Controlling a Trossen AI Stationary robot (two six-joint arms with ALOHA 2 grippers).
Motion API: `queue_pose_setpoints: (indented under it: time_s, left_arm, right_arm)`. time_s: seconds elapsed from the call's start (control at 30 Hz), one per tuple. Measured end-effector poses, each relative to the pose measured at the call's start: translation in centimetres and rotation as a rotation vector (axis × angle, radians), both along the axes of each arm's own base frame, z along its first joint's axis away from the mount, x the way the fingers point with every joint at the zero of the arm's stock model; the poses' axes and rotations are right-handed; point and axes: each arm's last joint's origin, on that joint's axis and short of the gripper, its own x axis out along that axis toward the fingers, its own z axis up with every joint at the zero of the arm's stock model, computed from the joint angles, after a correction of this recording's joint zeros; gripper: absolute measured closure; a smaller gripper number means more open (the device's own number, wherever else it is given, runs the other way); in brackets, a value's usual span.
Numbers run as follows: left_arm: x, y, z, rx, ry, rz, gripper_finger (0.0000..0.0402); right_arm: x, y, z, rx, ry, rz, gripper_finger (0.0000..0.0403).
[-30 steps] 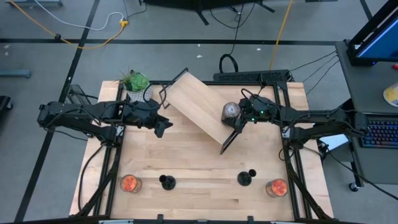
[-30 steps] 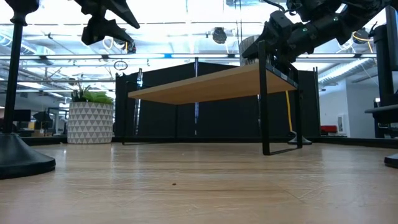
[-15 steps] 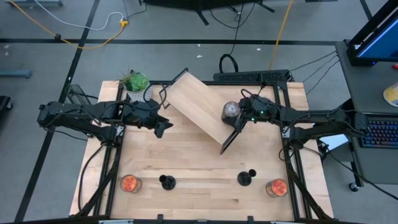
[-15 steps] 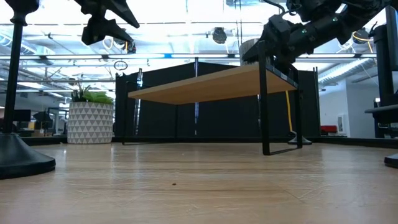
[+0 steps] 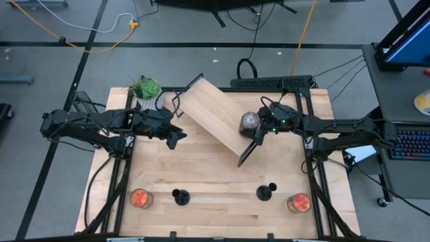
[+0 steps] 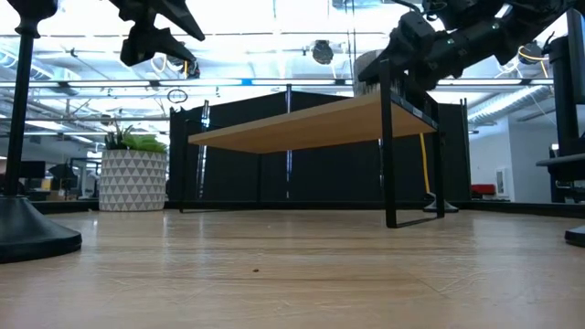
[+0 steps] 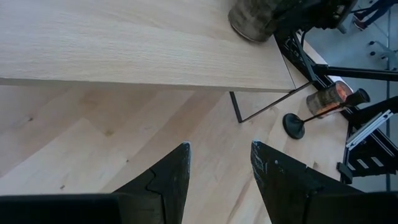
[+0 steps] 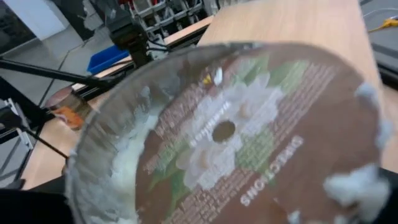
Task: Pick & Place candle stick holders
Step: Put the brown scented candle on the shelf
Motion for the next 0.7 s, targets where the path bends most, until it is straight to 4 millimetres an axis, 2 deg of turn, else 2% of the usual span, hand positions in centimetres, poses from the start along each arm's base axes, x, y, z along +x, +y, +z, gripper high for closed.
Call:
queue_pose_setpoints:
  time_s: [0.3, 0.7]
  left_arm:
    - [0.0, 0.0, 0.01, 0.01, 0.001, -0.007, 0.0224]
    - [0.02, 0.0, 0.02, 0.007, -0.002, -0.004, 0.0224]
  right_arm:
    - [-0.91, -0.36, 0.68, -0.048, -0.007, -0.011, 0.0003]
    - [-0.82, -0.32, 1.01, -0.055, -0.041, 0.011, 0.0003]
